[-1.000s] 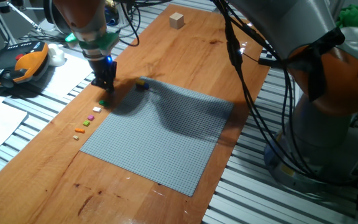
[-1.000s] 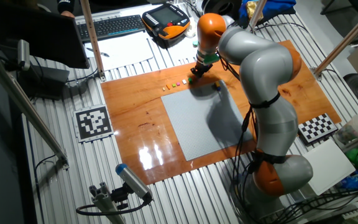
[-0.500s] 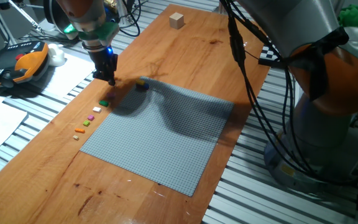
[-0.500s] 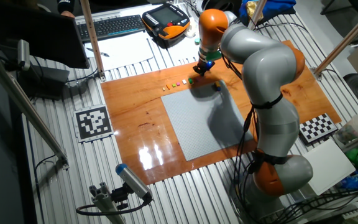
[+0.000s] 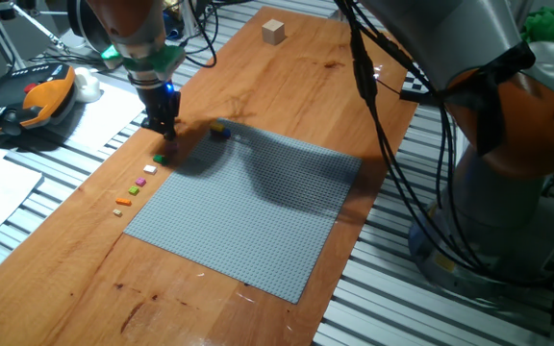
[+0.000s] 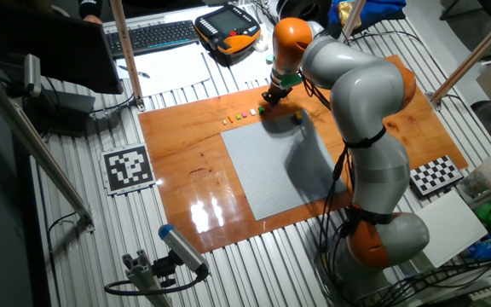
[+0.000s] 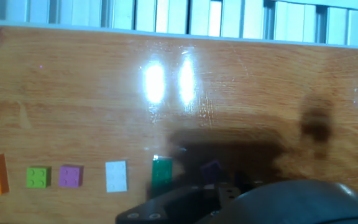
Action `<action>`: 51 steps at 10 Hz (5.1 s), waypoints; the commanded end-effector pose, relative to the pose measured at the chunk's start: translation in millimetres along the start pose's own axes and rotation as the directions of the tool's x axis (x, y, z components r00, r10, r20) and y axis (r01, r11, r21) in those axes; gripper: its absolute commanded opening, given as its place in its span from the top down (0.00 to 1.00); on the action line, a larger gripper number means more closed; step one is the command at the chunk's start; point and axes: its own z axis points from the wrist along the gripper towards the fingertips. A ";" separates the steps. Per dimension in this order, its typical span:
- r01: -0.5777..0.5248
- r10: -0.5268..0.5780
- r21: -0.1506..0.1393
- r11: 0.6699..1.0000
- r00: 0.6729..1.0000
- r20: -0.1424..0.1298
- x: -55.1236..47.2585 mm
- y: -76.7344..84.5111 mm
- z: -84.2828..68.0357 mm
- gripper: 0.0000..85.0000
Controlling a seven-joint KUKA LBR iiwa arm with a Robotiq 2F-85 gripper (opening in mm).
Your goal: Stack small Lego blocks randomly, one at a time
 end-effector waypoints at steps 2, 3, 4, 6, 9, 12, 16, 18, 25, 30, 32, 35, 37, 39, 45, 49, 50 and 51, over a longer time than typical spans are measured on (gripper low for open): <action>-0.007 0.007 -0.017 1.000 1.000 -0.026 -2.6 -11.8 -13.7 0.60; -0.016 0.015 -0.025 1.000 0.999 -0.038 -3.6 -19.8 -22.5 0.60; -0.026 0.024 -0.038 0.999 0.998 -0.058 -3.7 -26.4 -29.7 0.60; -0.032 0.030 -0.040 0.999 0.999 -0.042 -4.5 -25.9 -30.3 0.60; -0.025 0.023 -0.064 0.998 0.999 -0.033 -2.3 -25.9 -33.5 0.60; 0.017 -0.019 -0.020 1.000 0.997 -0.070 0.1 -32.7 -42.5 0.60; 0.008 -0.009 -0.009 1.000 0.994 -0.113 5.6 -33.5 -47.2 0.80; 0.011 -0.012 -0.011 1.000 0.993 -0.115 5.4 -33.5 -47.2 0.80; -0.004 0.003 -0.013 1.000 0.991 -0.134 6.2 -34.3 -48.4 0.80; -0.015 0.013 -0.017 1.000 0.991 -0.133 8.5 -32.9 -51.7 0.80; -0.058 0.053 -0.040 0.997 0.992 -0.118 7.9 -27.6 -51.2 0.80; -0.044 0.046 0.046 0.998 0.998 -0.052 1.2 -20.5 -33.8 0.60; -0.079 0.083 0.066 0.995 0.995 -0.059 -0.5 -15.3 -17.0 0.60; -0.133 0.135 0.030 0.991 0.989 -0.064 -0.8 -11.3 -9.0 0.60; -0.117 0.119 0.052 0.992 0.993 -0.025 0.2 -2.2 2.3 0.60; -0.115 0.118 0.068 0.991 0.993 -0.032 4.3 -0.1 3.6 0.60; -0.111 0.113 0.064 0.992 0.993 -0.034 4.4 -2.5 6.0 0.60; -0.110 0.111 0.043 0.993 0.993 -0.035 5.2 -6.8 10.0 0.60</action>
